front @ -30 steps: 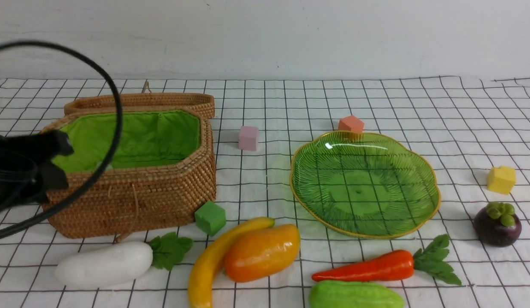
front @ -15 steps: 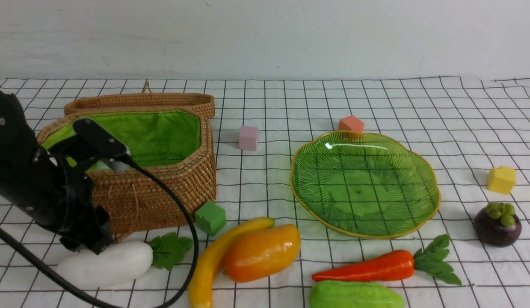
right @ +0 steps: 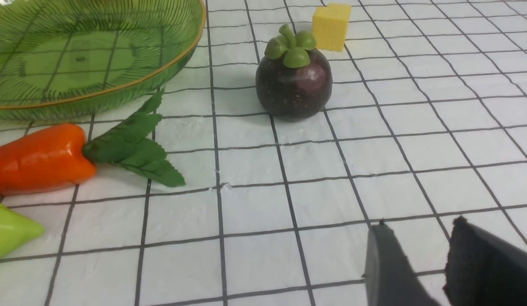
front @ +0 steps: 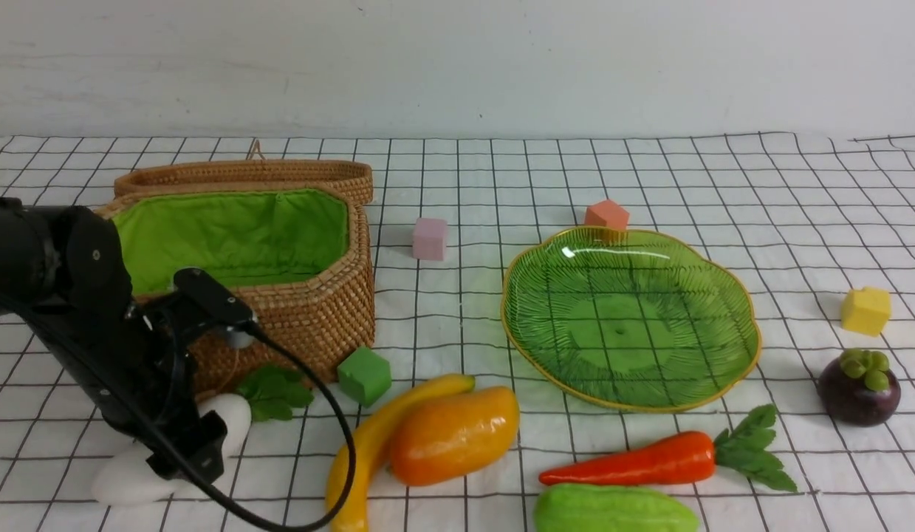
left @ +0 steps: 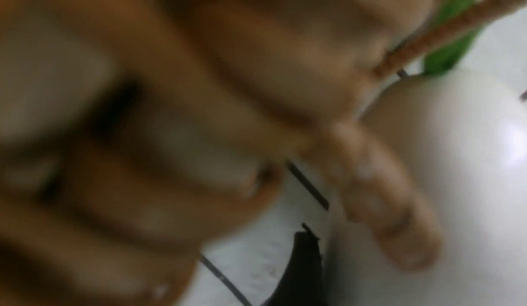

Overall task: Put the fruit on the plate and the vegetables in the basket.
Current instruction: Take a daikon with your left arm and place it on the basket on the left.

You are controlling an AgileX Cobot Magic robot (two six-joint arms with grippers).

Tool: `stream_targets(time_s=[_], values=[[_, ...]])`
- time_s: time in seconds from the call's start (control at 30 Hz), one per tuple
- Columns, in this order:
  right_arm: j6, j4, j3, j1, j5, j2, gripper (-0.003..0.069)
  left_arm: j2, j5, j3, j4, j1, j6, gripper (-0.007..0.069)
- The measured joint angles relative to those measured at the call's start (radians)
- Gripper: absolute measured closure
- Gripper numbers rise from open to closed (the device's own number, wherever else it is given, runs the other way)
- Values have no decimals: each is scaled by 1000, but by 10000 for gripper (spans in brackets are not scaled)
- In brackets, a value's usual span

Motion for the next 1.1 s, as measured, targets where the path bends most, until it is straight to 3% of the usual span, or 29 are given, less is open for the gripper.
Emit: stream_targets(time_s=[0.03,0.1,0.47,0.67,0.8,1.1], values=[[0,0,0,0,0,0,421,0,4,-1,-9,0,0,97],[0,0,0,0,0,0,421,-3,12,-1,-14,0,0,130],[0,0,0,0,0,0,421,-243,165,-38,-9,0,16,126],[0,0,0,0,0,0,421,-379,28,-170,-8,0,-92,126],[0,0,0,0,0,0,421,-328,-80,-282,44,0,-121,126],[0,0,0,0,0,0,421,-45,-116,-407,128,0,-131,126]])
